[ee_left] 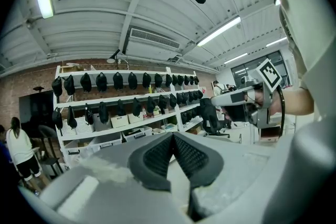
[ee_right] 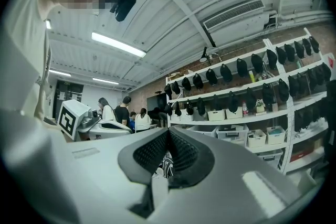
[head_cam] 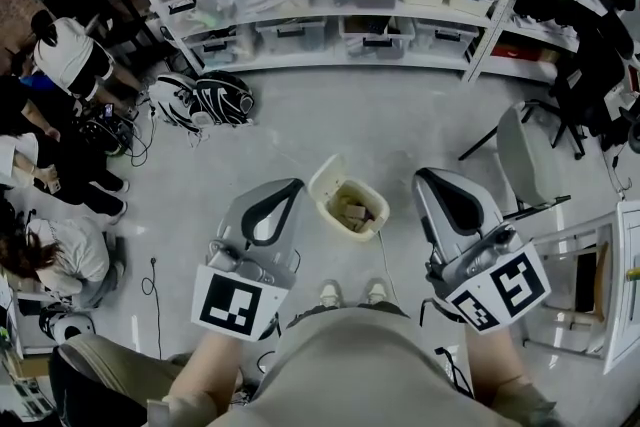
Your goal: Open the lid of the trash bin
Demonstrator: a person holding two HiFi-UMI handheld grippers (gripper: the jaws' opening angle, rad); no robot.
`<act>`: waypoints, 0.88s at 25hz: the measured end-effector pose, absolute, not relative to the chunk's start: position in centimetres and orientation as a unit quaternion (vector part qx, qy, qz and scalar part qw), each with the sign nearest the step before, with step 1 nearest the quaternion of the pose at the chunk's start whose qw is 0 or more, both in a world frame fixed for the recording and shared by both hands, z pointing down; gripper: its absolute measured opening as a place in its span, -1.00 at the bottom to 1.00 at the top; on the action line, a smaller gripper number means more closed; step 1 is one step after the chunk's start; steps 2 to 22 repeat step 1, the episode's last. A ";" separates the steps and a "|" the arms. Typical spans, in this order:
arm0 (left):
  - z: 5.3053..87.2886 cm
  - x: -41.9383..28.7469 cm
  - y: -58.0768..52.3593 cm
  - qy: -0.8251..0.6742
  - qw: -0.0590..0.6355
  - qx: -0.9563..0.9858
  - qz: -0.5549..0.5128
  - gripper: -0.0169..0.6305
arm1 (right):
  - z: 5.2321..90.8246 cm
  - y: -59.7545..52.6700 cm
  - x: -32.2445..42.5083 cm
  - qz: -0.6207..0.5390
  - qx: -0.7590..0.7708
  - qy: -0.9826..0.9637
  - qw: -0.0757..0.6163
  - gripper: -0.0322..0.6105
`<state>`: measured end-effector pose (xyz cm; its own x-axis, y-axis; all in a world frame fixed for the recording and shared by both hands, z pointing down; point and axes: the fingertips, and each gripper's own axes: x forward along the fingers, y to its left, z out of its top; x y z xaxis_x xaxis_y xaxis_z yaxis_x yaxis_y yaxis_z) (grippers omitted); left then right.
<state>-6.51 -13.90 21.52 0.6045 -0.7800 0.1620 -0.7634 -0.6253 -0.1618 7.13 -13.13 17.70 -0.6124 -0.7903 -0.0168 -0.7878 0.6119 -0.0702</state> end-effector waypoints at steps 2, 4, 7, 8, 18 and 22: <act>21.5 -6.4 -13.9 0.432 0.039 -0.895 -0.108 -0.94 | 17.7 -13.1 7.2 -0.028 -0.440 0.897 0.022 -0.89; 21.5 -6.4 -13.9 0.432 0.039 -0.895 -0.108 -0.94 | 17.7 -13.1 7.2 -0.028 -0.440 0.897 0.022 -0.89; 21.5 -6.4 -13.9 0.432 0.039 -0.895 -0.108 -0.94 | 17.7 -13.1 7.2 -0.028 -0.440 0.897 0.022 -0.89; 21.5 -6.4 -13.9 0.432 0.039 -0.895 -0.108 -0.94 | 17.7 -13.1 7.2 -0.028 -0.440 0.897 0.022 -0.89; 21.5 -6.4 -13.9 0.432 0.039 -0.895 -0.108 -0.94 | 17.7 -13.1 7.2 -0.028 -0.440 0.897 0.022 -0.89; 21.5 -6.4 -13.9 0.432 0.039 -0.895 -0.108 -0.94 | 17.7 -13.1 7.2 -0.028 -0.440 0.897 0.022 -0.89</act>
